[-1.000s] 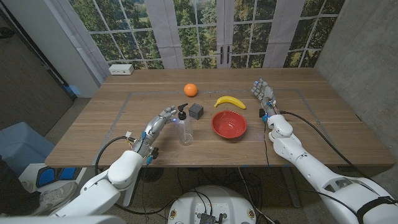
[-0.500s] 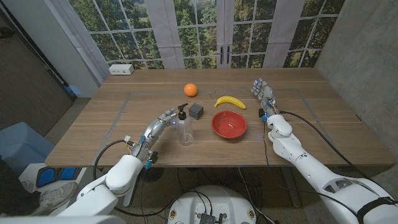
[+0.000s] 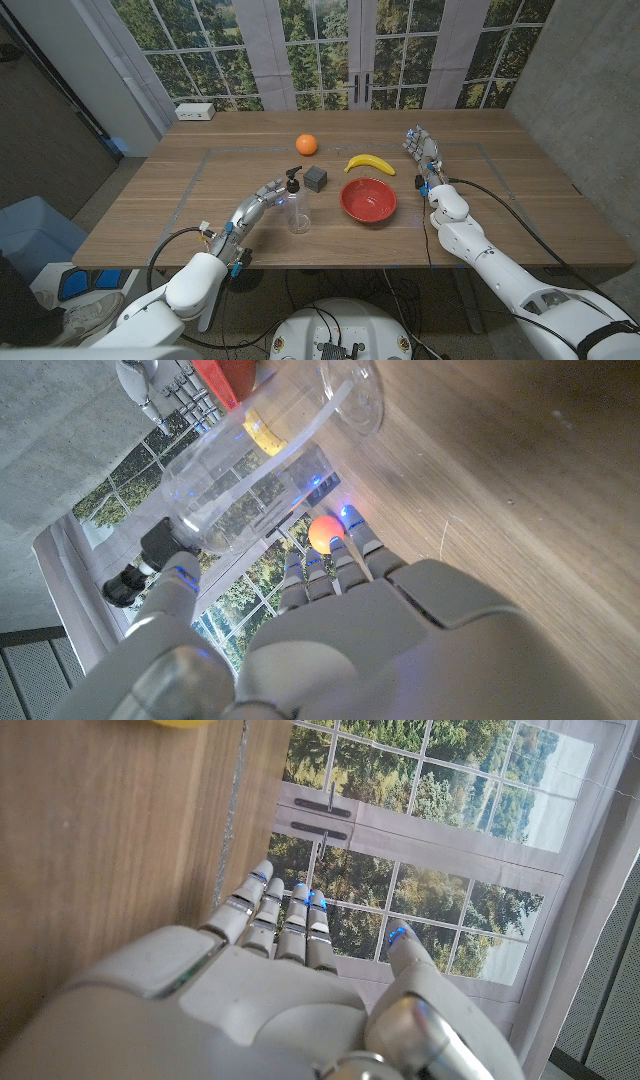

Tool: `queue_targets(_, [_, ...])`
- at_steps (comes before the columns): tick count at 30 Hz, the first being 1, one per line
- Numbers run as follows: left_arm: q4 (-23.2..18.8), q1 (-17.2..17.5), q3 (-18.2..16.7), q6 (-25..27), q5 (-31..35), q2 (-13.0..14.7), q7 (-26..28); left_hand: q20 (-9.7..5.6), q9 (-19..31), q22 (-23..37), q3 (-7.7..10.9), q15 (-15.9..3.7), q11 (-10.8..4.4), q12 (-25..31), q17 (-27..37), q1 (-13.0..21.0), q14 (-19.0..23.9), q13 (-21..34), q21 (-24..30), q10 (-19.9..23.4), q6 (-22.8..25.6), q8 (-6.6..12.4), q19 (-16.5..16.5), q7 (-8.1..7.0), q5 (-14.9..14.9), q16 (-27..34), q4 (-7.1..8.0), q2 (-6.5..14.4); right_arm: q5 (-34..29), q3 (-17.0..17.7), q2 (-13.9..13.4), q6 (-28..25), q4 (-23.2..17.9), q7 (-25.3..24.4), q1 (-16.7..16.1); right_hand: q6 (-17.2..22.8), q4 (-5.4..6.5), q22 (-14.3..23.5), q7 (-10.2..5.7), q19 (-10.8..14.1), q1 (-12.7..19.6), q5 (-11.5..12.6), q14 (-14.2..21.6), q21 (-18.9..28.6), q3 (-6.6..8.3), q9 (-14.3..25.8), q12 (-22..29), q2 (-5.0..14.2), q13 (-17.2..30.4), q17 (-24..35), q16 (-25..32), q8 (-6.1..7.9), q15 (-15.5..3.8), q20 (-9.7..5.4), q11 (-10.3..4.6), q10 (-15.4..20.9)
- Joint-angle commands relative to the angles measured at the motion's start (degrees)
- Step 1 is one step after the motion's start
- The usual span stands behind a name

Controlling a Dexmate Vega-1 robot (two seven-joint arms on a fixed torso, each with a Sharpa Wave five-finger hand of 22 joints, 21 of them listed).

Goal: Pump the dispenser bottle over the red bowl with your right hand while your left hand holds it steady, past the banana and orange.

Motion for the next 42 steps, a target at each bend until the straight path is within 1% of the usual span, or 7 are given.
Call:
queue_targets(1, [-2.2, 0.3, -1.0, 3.3, 2.5, 3.1, -1.4, -1.40, 0.4, 0.2, -1.61, -3.52, -0.34, -0.5, 0.3, 1.5, -1.4, 0.4, -1.6, -2.6, -3.5, -0.26, 0.4, 0.13, 1.1, -0.4, -0.91, -3.9, -0.5, 0.5, -1.1, -0.2, -3.6, -1.8, -2.5, 0.6, -0.11, 0.2, 0.02, 0.2, 0.4, 0.4, 0.3, 0.2, 0.01, 0.1, -0.3, 0.11, 0.2, 0.1, 0.0, -0.14, 0.11, 0.21, 0.07, 0.2])
queue_targets(12, [-6.9, -1.3, -0.1, 13.3, 10.5, 5.7, 0.7, -3.04, 0.5, 0.2, -3.40, -4.24, -1.33, -0.5, 0.3, 6.9, -3.0, 0.5, -3.3, -5.7, -8.1, 0.16, 2.7, -1.67, 3.3, -0.3, -1.27, -5.6, -0.7, 1.3, -1.8, 0.4, -5.8, -3.0, -4.6, 0.7, -0.13, 0.2, -0.03, 0.2, 0.3, 0.4, 0.3, 0.2, -0.06, 0.1, -0.3, 0.11, 0.2, 0.1, 0.0, -0.13, 0.04, 0.27, 0.11, 0.4])
queue_targets(21, [-5.9, -6.0, 1.8, 14.7, 10.6, 6.3, -2.7, -3.73, 0.8, 0.2, -6.73, -5.23, -5.65, 0.4, 0.3, 14.8, -2.0, 0.6, -5.1, -4.6, -7.0, 1.88, 6.4, -3.85, 7.0, 0.1, -1.38, -6.2, -1.2, 1.5, -2.2, 0.2, -6.6, -3.7, -5.2, 0.8, -0.15, 0.2, 0.00, 0.2, 0.2, 0.4, 0.3, 0.2, -0.13, 0.1, -0.4, 0.09, 0.2, 0.2, -0.1, -0.14, 0.14, 0.25, 0.13, 0.4])
queue_targets(25, [-4.4, -8.7, 3.1, 13.7, 9.1, 6.5, -5.6, -4.07, 0.9, 0.2, -9.46, -5.94, -6.08, 0.7, 0.3, 18.5, -0.4, 0.6, -5.9, -3.2, -6.3, 2.41, 8.7, -4.46, 8.8, 0.3, -1.35, -6.5, -1.1, 1.7, -2.1, 0.3, -6.8, -4.2, -5.4, 0.9, -0.17, 0.2, 0.17, 0.2, 0.1, 0.4, 0.3, 0.2, -0.18, 0.1, -0.4, 0.05, 0.2, 0.2, -0.1, -0.10, 0.08, 0.31, 0.17, 0.4])
queue_targets(31, [-2.8, -12.3, 4.9, 13.6, 5.7, 6.7, -9.9, -3.46, 0.9, 0.3, -16.35, -7.21, -6.65, 1.4, 0.2, 27.3, 5.3, 0.6, -7.4, 2.1, -2.9, 3.79, 14.7, -4.85, 12.4, 0.7, -1.19, -6.1, -2.1, 1.6, -2.3, 0.1, -7.0, -5.1, -5.4, 1.0, -0.23, 0.2, 0.15, 0.2, 0.1, 0.4, 0.3, 0.2, -0.23, 0.1, -0.4, -0.01, 0.2, 0.2, -0.1, -0.12, 0.24, 0.28, 0.20, 0.4])
queue_targets(36, [-1.6, -13.9, 5.5, 13.6, 2.8, 6.6, -11.8, -2.95, 1.1, 0.6, -18.25, -8.60, -6.72, 2.3, 0.1, 35.9, 12.0, 0.7, -8.3, 9.1, 2.6, 4.96, 19.0, -3.79, 14.1, 1.1, -0.08, -3.3, -2.8, 1.5, -2.5, -0.7, -7.8, -6.3, -5.6, 1.0, -0.25, 0.2, 0.21, 0.2, 0.1, 0.4, 0.3, 0.2, -0.26, 0.1, -0.4, -0.02, 0.2, 0.2, -0.2, -0.13, 0.18, 0.33, 0.21, 0.4])
queue_targets(42, [-0.3, -14.3, 5.9, 12.4, 0.4, 5.2, -10.7, -3.69, 1.3, 0.9, -15.28, -10.61, -6.65, 3.6, 0.5, 46.3, 23.2, 0.9, -8.7, 20.6, 12.9, 6.26, 24.0, -1.48, 8.3, 1.8, 0.51, 7.7, -2.7, 1.7, -2.6, -0.6, -8.1, -6.5, -5.9, 1.0, -0.28, 0.2, 0.17, 0.2, 0.0, 0.4, 0.3, 0.2, -0.29, 0.1, -0.5, -0.04, 0.2, 0.2, -0.2, -0.14, 0.28, 0.37, 0.31, 0.4])
